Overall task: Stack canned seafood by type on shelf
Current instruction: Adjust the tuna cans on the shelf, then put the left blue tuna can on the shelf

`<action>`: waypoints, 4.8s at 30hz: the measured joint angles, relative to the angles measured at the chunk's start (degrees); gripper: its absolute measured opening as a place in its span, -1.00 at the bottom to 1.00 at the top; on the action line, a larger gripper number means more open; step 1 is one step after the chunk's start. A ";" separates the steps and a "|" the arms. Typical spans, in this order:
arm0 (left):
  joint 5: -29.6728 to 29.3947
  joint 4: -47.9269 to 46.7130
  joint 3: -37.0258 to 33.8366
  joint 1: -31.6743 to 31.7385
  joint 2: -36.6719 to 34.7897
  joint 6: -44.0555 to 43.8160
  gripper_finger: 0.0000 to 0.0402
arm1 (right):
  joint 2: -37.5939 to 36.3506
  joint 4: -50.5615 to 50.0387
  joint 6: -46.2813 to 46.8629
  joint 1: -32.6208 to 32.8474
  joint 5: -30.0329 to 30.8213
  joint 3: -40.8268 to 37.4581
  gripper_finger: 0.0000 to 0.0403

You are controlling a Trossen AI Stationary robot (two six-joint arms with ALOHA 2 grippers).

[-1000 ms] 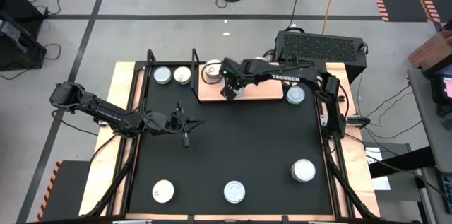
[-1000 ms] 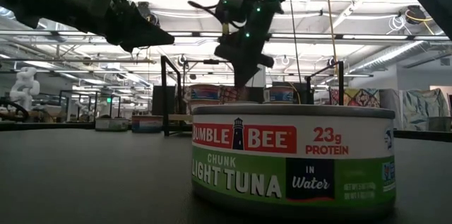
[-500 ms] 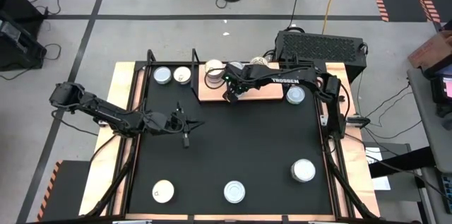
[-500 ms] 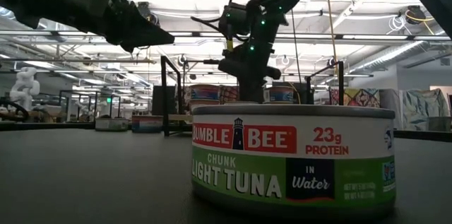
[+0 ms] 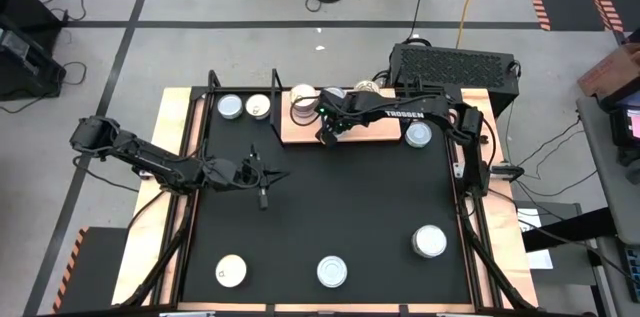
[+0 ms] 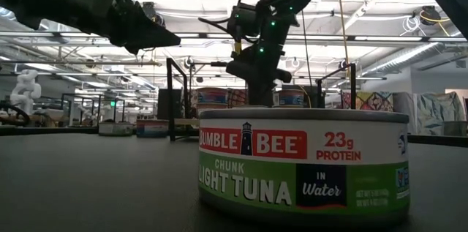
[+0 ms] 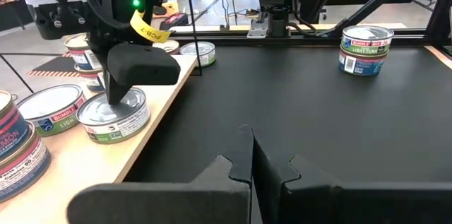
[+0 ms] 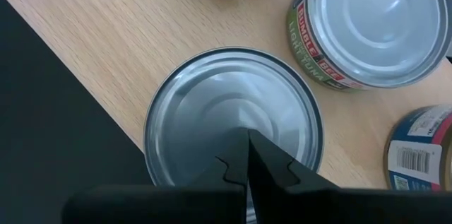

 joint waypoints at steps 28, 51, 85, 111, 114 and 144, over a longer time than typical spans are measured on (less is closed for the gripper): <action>0.00 0.02 0.00 0.00 0.00 0.00 -0.99 | -10.29 0.27 -0.51 2.58 -0.02 0.24 -1.00; 3.37 -2.28 0.00 -0.01 0.00 -3.29 -0.99 | -16.09 5.64 9.17 40.13 7.37 -14.17 -1.00; -5.42 -67.78 16.59 26.46 0.23 18.48 -0.65 | -23.83 23.32 6.65 53.62 8.86 -29.24 -1.00; -1.90 -40.35 16.74 48.26 20.76 45.70 0.06 | -24.24 21.00 7.91 54.75 8.85 -29.24 -1.00; -1.90 -40.66 16.76 48.33 22.10 46.19 0.04 | -24.24 21.00 7.87 54.73 8.87 -29.24 -1.00; -3.42 -62.00 16.26 41.20 7.23 36.16 -1.00 | -24.22 20.61 8.88 54.73 8.87 -29.24 -1.00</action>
